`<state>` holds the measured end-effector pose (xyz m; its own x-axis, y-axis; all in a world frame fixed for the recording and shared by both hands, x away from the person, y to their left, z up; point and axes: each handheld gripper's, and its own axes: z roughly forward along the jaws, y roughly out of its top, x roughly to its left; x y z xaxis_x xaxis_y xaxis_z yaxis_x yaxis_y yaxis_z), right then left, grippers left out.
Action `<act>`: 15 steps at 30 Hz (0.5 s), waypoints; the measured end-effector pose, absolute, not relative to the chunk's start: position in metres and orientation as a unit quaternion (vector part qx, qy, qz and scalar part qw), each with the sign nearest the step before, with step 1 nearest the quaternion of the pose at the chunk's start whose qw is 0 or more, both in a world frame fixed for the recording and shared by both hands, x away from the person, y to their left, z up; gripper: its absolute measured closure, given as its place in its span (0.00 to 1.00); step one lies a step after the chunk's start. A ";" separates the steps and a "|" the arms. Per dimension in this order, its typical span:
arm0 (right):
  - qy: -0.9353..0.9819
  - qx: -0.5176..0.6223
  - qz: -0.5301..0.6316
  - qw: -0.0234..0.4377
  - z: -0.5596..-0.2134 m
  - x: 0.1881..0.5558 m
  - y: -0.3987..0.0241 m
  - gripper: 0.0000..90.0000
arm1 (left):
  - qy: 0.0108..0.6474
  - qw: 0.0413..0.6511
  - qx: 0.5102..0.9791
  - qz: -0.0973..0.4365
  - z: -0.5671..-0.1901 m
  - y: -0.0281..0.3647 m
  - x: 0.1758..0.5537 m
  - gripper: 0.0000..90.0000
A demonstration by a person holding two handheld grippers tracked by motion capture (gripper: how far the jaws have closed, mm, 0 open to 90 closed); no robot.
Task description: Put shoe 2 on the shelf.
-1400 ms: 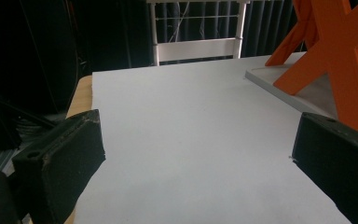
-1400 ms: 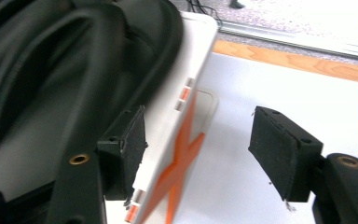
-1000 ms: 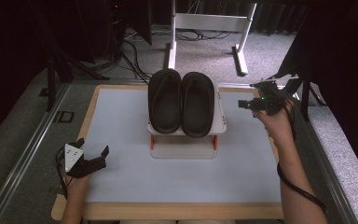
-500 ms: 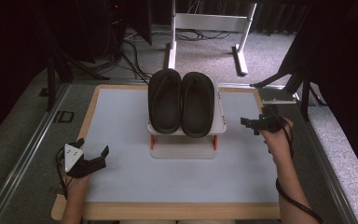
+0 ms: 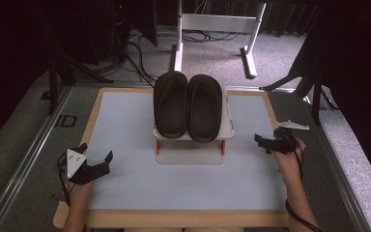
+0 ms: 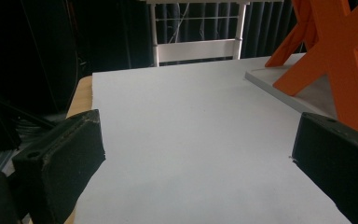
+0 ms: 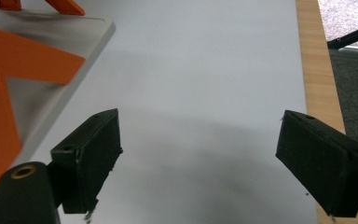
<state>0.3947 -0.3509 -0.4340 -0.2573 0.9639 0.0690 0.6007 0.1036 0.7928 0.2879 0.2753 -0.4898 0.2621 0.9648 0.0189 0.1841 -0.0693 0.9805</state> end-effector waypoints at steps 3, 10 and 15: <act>0.696 0.562 0.369 0.250 -0.443 0.389 -0.357 0.14 | 0.465 0.500 0.617 0.391 -0.490 0.275 0.288 0.02; 0.670 0.574 0.374 0.284 -0.459 0.372 -0.371 0.13 | 0.465 0.499 0.618 0.391 -0.490 0.275 0.288 0.02; 0.653 0.583 0.380 0.298 -0.466 0.360 -0.380 0.13 | 0.466 0.500 0.617 0.391 -0.490 0.275 0.288 0.02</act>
<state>0.3602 -0.3800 -0.4659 -0.1419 0.9884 0.0536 0.5362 0.0312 0.8435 0.2880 0.2753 -0.4898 0.2609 0.9652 0.0165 0.1835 -0.0663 0.9808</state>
